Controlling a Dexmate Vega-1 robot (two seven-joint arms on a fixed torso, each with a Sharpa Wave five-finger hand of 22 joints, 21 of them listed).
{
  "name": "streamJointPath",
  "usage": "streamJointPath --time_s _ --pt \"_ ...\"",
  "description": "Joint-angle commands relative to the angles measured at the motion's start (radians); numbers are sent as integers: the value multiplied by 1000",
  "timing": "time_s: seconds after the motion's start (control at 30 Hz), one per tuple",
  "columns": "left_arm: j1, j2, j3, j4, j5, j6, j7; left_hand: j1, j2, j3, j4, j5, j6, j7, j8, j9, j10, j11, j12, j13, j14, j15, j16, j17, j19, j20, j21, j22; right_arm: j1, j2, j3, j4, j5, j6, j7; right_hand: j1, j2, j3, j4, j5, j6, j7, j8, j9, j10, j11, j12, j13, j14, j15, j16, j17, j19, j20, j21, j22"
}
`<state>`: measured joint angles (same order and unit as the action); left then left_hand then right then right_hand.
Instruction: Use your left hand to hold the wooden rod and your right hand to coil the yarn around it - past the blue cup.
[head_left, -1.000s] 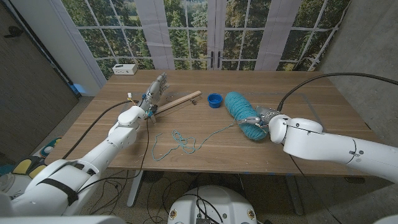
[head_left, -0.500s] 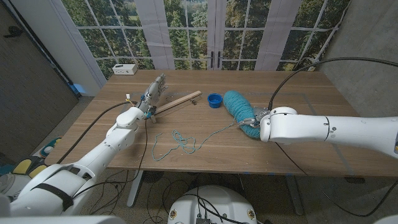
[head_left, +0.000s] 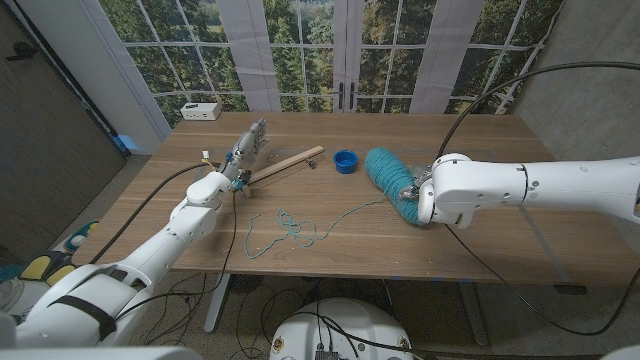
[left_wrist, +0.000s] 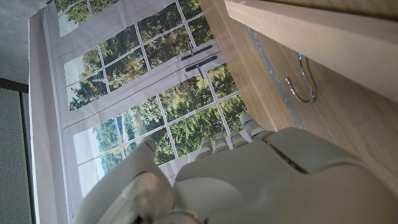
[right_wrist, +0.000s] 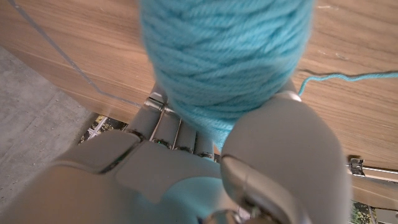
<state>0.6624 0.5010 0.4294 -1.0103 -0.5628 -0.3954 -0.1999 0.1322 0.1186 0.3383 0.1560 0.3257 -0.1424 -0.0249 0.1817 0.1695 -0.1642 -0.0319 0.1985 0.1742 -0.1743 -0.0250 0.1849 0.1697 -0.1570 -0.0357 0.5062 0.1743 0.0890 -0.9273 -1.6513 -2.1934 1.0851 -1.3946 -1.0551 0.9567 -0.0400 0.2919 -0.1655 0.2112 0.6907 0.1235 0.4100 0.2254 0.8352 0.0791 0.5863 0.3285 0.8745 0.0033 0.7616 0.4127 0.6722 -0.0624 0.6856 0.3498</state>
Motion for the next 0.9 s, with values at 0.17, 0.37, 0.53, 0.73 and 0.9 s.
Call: streamJointPath --time_s 0.17,0.37,0.53,0.73,0.9 --pt "28 32 -1 -78 16 26 35 -9 36 8 -2 4 0 -1 -1 3 0 -3 -1 6 -12 7 -3 3 6 -17 -5 5 -74 -33 29 -31 -63 -1 -62 282 213 8 11 -18 160 -123 14 44 103 -78 54 89 127 -223 53 271 -45 -18 51 22" --pt "62 70 -8 -164 50 60 104 -2 21 7 -13 2 -1 -6 -1 3 1 -9 -1 6 -6 14 -2 2 4 -14 -12 4 -337 -73 213 -106 -447 -1 -62 286 210 -2 21 -13 166 -131 18 67 97 -80 71 118 110 -223 61 309 -61 -32 75 32" --pt "104 136 -7 -297 112 164 206 26 -9 5 -46 -8 14 -7 3 2 28 -20 7 6 48 15 11 0 28 -8 -17 4 -584 -33 389 -98 -792 -1 -62 290 212 -6 28 -7 167 -135 21 84 95 -83 84 139 99 -225 62 333 -67 -37 93 37" --pt "158 233 -16 -496 184 376 339 121 -44 21 -142 -50 70 -18 15 4 95 -13 21 10 154 37 20 2 79 53 -24 9 -727 24 478 -52 -1047 -1 -62 291 212 -9 33 -2 167 -138 24 100 91 -90 95 157 93 -225 61 352 -68 -43 110 40" --pt "182 288 -25 -593 208 504 385 198 -57 38 -219 -94 142 -3 24 7 176 -4 39 15 247 39 29 5 145 122 -15 15 -803 61 524 -12 -1234 -1 -15 294 212 -11 38 5 166 -145 26 118 85 -97 106 177 86 -226 53 368 -66 -58 130 42"
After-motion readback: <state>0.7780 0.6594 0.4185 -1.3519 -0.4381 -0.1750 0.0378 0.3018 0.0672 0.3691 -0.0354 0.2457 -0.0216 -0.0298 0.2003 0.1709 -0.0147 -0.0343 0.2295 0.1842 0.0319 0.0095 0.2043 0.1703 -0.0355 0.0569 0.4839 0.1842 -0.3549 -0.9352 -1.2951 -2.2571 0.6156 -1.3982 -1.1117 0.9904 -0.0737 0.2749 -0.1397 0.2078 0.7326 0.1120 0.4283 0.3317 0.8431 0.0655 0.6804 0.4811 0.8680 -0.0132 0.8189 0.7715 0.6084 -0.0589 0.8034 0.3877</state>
